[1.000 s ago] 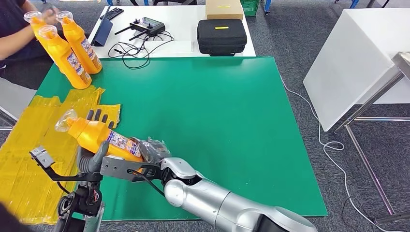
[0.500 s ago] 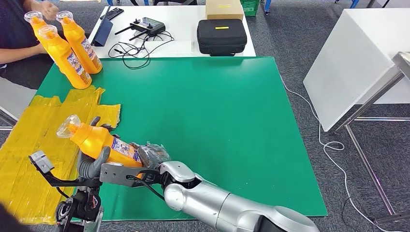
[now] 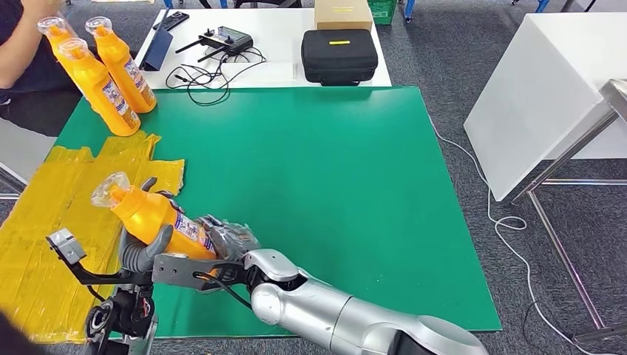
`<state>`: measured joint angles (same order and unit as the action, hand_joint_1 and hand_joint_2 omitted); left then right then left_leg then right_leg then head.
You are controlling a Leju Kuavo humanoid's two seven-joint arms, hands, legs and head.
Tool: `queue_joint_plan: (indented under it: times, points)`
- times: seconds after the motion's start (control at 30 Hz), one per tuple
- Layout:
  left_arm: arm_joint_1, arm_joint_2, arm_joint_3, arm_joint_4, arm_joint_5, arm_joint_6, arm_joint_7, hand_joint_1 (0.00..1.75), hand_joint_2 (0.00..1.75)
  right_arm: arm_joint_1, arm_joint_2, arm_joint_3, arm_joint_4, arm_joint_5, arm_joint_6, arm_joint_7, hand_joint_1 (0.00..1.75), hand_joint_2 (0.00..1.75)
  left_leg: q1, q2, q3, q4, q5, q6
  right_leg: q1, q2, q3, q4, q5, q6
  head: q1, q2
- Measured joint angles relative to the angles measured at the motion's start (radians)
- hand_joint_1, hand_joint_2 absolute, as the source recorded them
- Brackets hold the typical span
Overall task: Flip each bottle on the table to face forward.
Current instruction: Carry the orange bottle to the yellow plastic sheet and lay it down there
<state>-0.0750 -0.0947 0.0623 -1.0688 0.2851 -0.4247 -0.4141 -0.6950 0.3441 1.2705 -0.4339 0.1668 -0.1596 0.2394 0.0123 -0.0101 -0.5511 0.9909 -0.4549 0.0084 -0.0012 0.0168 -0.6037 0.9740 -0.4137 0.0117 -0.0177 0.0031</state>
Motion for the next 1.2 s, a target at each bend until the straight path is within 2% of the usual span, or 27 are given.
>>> queue_joint_plan:
  times: [0.1,0.2,0.27,0.33,0.4,0.53,0.6,0.67,0.77,0.87,0.97,1.03,1.13,1.2]
  points:
    - [0.0,0.006,0.0,-0.01,-0.094,0.099,-0.023,1.75,1.75,-0.008,0.001,-0.004,0.004,-0.009,-0.075,-0.068,0.0,0.0,0.0,0.0,0.0,0.0,0.0,0.0,0.0,0.0,0.0,0.0,0.0,0.0,0.0,0.0]
    - [-0.003,0.02,0.019,-0.028,-0.24,0.262,-0.053,1.75,1.75,-0.027,0.0,-0.053,0.01,0.006,-0.157,-0.186,0.0,0.0,0.0,0.0,0.0,0.0,0.0,0.0,0.0,0.0,0.0,0.0,0.0,0.0,0.0,0.0]
    - [-0.003,0.031,0.046,-0.038,-0.325,0.339,-0.064,1.75,1.75,-0.04,-0.006,-0.122,0.006,0.058,-0.179,-0.234,0.0,0.0,0.0,0.0,0.0,0.0,0.0,0.0,0.0,0.0,0.0,0.0,0.0,0.0,0.0,0.0]
    - [-0.003,0.039,0.077,-0.047,-0.402,0.41,-0.072,1.75,1.75,-0.041,-0.015,-0.201,-0.011,0.134,-0.18,-0.244,0.0,0.0,0.0,0.0,0.001,0.0,0.0,0.0,0.0,0.0,0.0,0.0,0.0,0.0,0.0,0.0]
    - [-0.003,0.046,0.103,-0.059,-0.522,0.541,-0.079,1.75,1.75,-0.026,-0.029,-0.285,-0.047,0.222,-0.174,-0.247,0.0,0.0,0.0,-0.001,0.001,0.0,0.0,0.0,0.0,0.0,0.0,0.0,0.0,0.0,0.0,0.0]
    - [-0.011,0.068,0.145,-0.065,-0.823,0.886,-0.084,1.75,1.75,0.035,-0.063,-0.477,-0.175,0.38,-0.116,-0.259,0.0,0.0,0.0,-0.001,0.0,0.0,0.0,0.0,0.0,0.0,0.0,0.0,0.0,0.0,0.0,0.0]
    - [-0.025,0.08,0.17,-0.055,-0.981,1.02,-0.102,1.75,1.75,0.066,-0.076,-0.561,-0.233,0.423,-0.086,-0.27,0.0,0.0,0.0,-0.001,0.0,0.0,0.0,0.0,0.0,0.0,0.0,0.0,0.0,0.0,0.0,0.0]
    - [-0.05,0.075,0.233,-0.048,-1.215,1.097,-0.151,1.75,1.75,0.091,-0.085,-0.628,-0.275,0.446,-0.065,-0.285,0.0,0.0,0.0,-0.001,0.0,0.0,0.0,0.0,0.0,0.0,0.0,0.0,0.0,0.0,0.0,0.0]
    - [-0.091,0.051,0.364,-0.049,-1.583,1.123,-0.206,1.75,1.75,0.109,-0.091,-0.698,-0.301,0.453,-0.049,-0.312,0.0,0.0,0.0,0.001,0.0,0.0,0.0,0.0,0.0,0.001,0.0,0.0,0.001,0.0,0.0,0.0]
    - [-0.118,0.043,0.442,-0.045,-1.745,1.123,-0.149,1.75,1.75,0.117,-0.094,-0.735,-0.306,0.445,-0.041,-0.339,0.0,0.0,0.0,0.004,0.002,0.0,0.0,0.0,0.0,0.004,0.0,0.0,0.001,0.0,0.0,0.0]
    - [-0.125,0.047,0.443,-0.031,-1.819,1.117,-0.023,1.75,1.75,0.121,-0.097,-0.751,-0.306,0.436,-0.038,-0.355,0.0,0.0,0.0,0.002,0.002,0.0,0.0,0.0,0.0,0.004,0.0,0.0,0.001,0.0,0.0,0.0]
    - [-0.126,0.064,0.4,-0.008,-1.84,1.112,0.094,1.75,1.75,0.122,-0.099,-0.752,-0.306,0.428,-0.036,-0.363,0.0,0.0,0.001,0.001,0.001,0.0,0.0,0.0,0.0,0.004,0.0,0.0,0.001,0.0,0.0,0.0]
    - [-0.131,0.106,0.281,0.06,-1.852,1.12,0.279,1.75,1.75,0.124,-0.1,-0.752,-0.306,0.421,-0.03,-0.369,0.0,0.0,0.001,0.002,0.002,0.0,0.0,0.0,0.0,0.004,0.0,0.0,0.001,0.0,0.0,0.0]
    - [-0.138,0.128,0.202,0.111,-1.854,1.122,0.346,1.75,1.75,0.124,-0.1,-0.752,-0.307,0.42,-0.021,-0.369,0.0,0.0,0.0,0.001,0.001,0.0,0.0,0.0,0.0,0.004,0.0,0.0,0.001,0.0,0.0,0.0]
